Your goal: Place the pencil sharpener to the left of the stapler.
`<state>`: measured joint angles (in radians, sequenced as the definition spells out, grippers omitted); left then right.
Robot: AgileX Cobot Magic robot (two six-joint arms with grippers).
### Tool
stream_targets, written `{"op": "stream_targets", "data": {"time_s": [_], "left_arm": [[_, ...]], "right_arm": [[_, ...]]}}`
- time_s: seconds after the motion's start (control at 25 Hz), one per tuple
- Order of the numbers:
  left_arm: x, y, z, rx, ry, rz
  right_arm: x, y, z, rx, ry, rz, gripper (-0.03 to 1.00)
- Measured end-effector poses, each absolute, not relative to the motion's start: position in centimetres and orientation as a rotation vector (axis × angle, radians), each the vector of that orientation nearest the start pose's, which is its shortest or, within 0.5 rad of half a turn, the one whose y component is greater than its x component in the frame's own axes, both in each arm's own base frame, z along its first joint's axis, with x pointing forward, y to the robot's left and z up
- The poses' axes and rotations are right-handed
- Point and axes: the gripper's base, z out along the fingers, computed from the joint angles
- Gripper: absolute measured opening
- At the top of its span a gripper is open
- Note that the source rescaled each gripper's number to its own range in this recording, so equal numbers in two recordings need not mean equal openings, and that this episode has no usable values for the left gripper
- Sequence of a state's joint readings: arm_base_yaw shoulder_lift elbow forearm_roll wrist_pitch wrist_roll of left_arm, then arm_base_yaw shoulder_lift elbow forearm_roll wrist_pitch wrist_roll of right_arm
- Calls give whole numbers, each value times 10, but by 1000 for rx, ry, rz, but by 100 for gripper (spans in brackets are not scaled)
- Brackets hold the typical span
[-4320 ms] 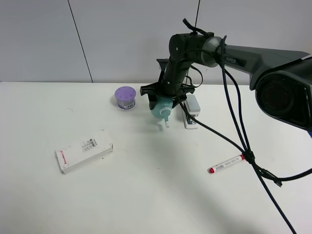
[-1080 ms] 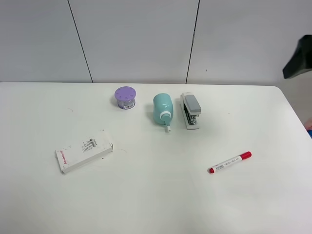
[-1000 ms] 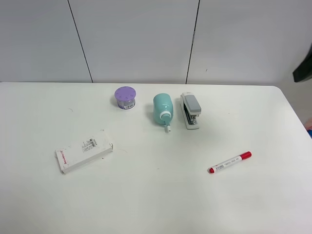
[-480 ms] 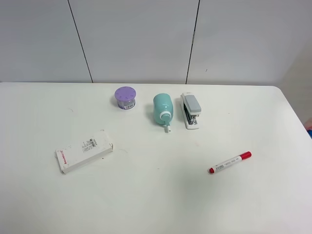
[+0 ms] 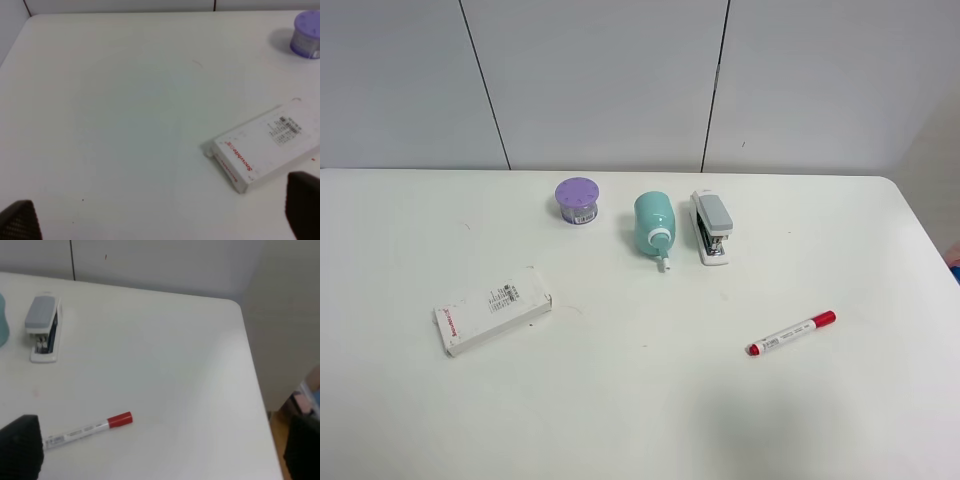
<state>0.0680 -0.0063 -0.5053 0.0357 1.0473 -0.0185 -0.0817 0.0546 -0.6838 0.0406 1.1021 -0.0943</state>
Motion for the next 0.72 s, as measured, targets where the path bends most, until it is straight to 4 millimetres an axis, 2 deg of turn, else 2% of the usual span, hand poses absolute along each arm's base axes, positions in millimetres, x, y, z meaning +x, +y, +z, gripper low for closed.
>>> {"op": "stream_targets", "data": {"time_s": [0.12,0.4,0.72], "left_arm": [[-6,2,280,-89,2018,74],[-6,2,280,-89,2018,74],[-6,2,280,-89,2018,74]], "right_arm": [[-21,5,306,-4,1961,-59,91],[-5,4,277,-2,2041,-54,91],[-5,2,275,9,2053,-66,91]]}}
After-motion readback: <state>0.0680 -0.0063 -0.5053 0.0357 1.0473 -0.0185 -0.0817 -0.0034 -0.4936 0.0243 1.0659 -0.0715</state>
